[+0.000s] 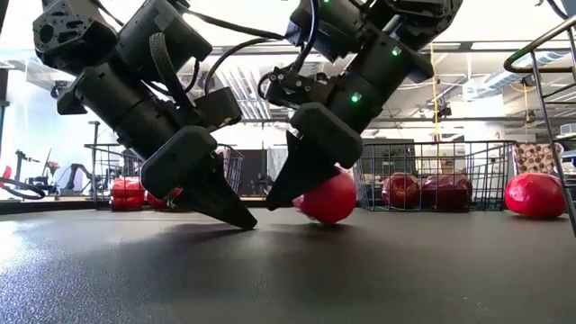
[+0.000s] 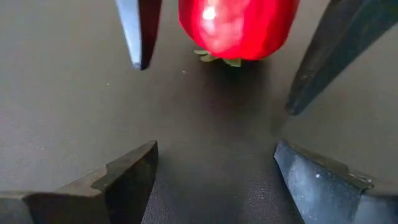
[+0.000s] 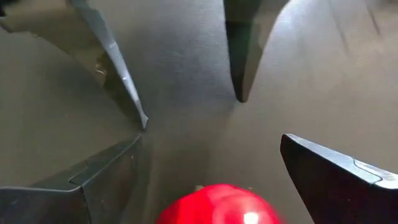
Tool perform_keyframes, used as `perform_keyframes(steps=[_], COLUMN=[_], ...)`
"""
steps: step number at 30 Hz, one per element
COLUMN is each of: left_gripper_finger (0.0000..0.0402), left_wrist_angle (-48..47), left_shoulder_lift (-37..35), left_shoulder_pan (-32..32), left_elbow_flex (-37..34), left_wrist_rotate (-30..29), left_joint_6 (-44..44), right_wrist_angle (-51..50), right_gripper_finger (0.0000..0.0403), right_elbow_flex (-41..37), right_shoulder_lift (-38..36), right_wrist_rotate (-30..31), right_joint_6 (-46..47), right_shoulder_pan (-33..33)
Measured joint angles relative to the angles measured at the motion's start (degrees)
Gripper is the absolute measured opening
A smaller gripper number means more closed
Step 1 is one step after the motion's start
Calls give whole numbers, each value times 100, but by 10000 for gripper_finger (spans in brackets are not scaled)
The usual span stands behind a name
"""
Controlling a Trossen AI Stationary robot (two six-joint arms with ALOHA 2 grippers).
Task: Sort produce into baskets
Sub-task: Put the tomato into the gold wire basket
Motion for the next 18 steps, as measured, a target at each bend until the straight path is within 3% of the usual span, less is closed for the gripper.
perform_keyframes(steps=[11, 18], left_gripper_finger=[314, 314], left_wrist_angle=[1, 8], left_shoulder_lift=[-2, 2], left_shoulder_pan=[-2, -7], left_elbow_flex=[0, 0], left_wrist_rotate=[-11, -33], left_joint_6=[7, 92], right_wrist_angle=[-977, -1155], right_gripper_finger=[373, 373], right_elbow_flex=[4, -100], right_shoulder_lift=[-471, -252], right_wrist_rotate=[-16, -501], right_joint_6=[274, 776], right_shoulder_pan=[0, 2])
